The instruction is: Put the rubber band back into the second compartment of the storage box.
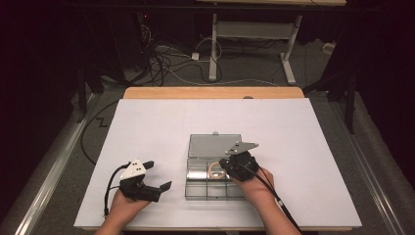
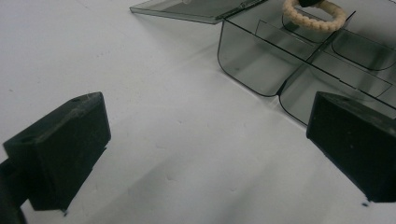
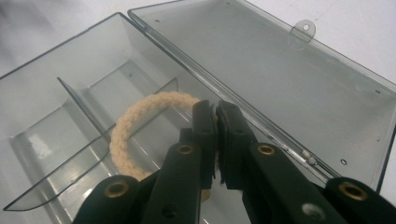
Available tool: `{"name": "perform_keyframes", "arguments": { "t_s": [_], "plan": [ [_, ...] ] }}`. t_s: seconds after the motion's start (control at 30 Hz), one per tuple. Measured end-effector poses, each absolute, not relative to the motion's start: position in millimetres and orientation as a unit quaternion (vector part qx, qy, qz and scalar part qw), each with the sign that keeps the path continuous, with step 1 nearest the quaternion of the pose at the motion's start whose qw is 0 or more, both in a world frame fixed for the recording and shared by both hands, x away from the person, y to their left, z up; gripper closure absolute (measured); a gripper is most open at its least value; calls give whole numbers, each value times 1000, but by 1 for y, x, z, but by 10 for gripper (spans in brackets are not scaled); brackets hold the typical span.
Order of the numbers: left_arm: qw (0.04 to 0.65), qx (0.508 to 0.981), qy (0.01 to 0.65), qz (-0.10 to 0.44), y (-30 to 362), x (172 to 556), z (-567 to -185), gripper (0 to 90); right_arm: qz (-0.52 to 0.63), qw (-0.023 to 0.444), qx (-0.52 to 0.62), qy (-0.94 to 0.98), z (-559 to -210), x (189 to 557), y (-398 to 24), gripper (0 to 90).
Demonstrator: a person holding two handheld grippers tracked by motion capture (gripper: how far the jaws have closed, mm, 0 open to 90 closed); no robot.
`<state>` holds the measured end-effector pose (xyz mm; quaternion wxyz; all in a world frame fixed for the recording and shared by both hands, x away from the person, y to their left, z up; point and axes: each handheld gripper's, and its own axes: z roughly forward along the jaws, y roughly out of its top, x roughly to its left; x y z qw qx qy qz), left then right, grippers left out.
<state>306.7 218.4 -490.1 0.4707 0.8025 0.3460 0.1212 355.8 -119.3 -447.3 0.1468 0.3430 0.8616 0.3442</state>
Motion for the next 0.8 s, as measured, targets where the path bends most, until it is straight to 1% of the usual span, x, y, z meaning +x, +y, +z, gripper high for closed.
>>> {"name": "perform_keyframes", "arguments": {
  "t_s": [0.07, 0.27, 0.37, 0.43, 0.6, 0.8],
  "plan": [
    [471, 802, 346, 120, 219, 307, -490, 0, 346, 151, 346, 859, -447, 357, -119, 864],
    [472, 802, 347, 119, 219, 307, -490, 0, 359, 132, 351, 855, -449, 356, -120, 792],
    [472, 801, 348, 119, 219, 307, -490, 0, 377, 122, 350, 849, -449, 352, -124, 775],
    [472, 801, 349, 121, 219, 307, -490, 0, 386, 127, 345, 846, -446, 348, -128, 760],
    [479, 798, 344, 124, 219, 305, -490, 0, 413, 135, 337, 835, -436, 337, -147, 741],
    [479, 796, 350, 120, 220, 307, -490, 0, 443, 144, 347, 814, -434, 328, -176, 686]
  ]
}}
